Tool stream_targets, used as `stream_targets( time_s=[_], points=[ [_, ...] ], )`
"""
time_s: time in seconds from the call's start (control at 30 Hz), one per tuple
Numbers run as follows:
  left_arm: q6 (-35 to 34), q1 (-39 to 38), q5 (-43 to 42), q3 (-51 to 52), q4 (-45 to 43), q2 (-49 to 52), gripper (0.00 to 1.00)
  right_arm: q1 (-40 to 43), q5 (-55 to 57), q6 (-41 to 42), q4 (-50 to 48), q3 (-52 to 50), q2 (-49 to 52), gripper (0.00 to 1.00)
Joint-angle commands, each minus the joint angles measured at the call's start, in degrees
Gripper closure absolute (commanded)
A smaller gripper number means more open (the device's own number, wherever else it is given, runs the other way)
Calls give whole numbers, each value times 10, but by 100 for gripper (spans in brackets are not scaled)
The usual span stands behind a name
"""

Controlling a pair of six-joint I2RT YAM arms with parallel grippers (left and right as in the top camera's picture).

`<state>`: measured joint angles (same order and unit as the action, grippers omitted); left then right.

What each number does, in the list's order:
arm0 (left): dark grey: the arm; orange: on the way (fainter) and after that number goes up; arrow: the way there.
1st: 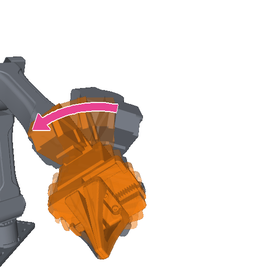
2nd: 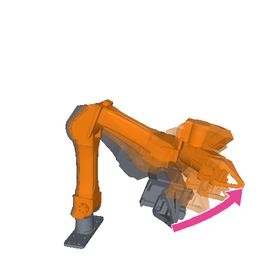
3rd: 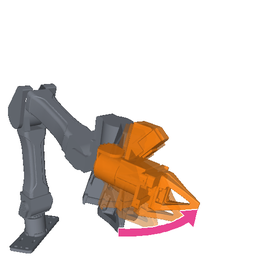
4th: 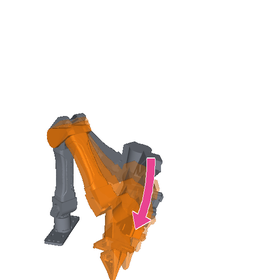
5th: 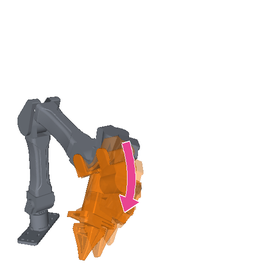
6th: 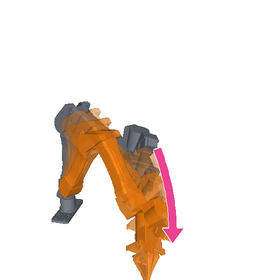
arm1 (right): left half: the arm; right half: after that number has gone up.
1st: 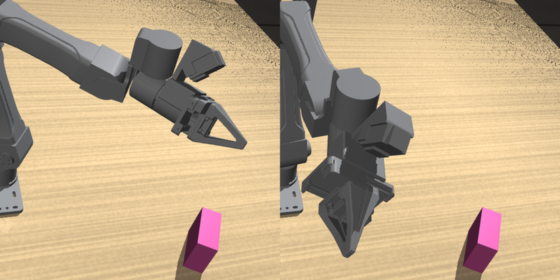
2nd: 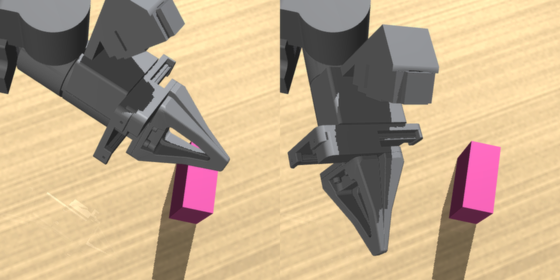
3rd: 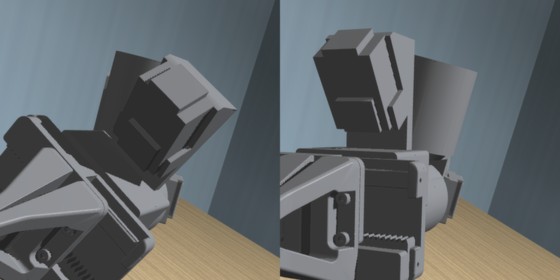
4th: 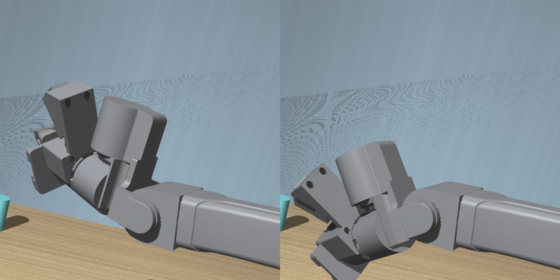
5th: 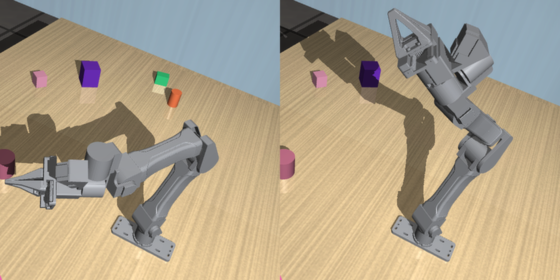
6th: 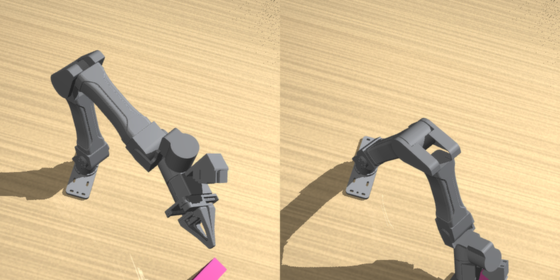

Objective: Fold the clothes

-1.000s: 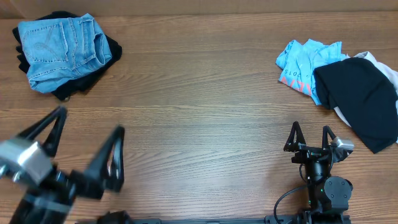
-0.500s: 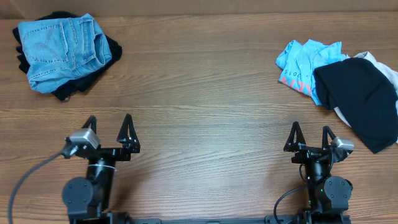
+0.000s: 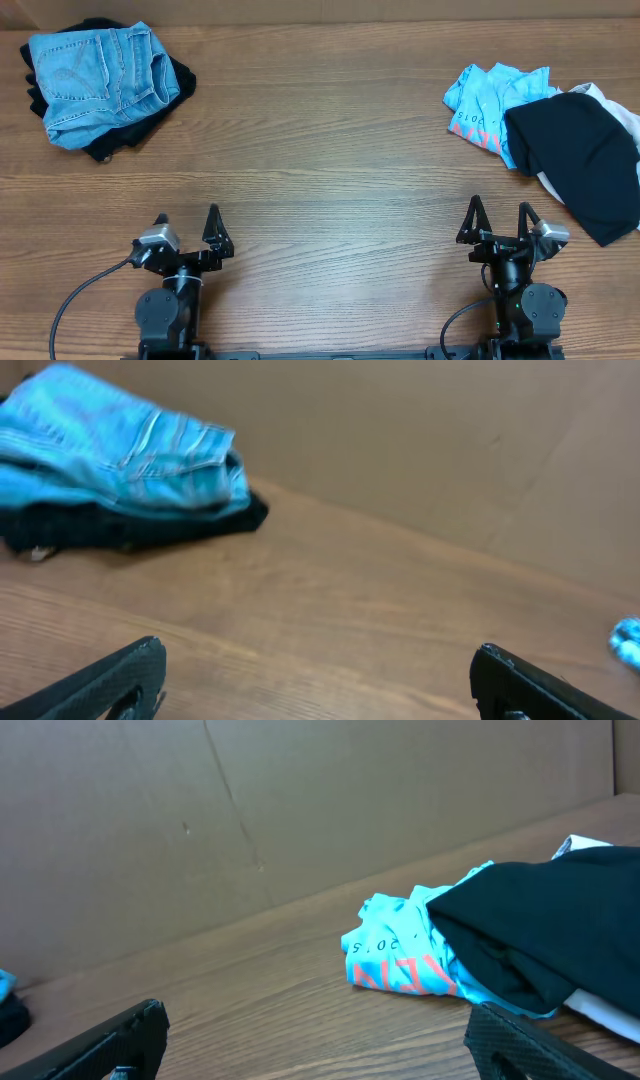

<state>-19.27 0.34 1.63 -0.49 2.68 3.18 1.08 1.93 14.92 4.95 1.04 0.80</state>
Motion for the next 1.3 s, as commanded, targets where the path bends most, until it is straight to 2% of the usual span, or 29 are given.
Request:
stream_targets(
  time_s=[0.0, 1.27],
  points=[
    [26, -5, 18, 2, 14, -30, 0, 2, 5, -3, -3, -6, -4, 0],
    [26, -22, 17, 2, 14, -29, 0, 2, 6, -3, -3, -6, -4, 0]
  ],
)
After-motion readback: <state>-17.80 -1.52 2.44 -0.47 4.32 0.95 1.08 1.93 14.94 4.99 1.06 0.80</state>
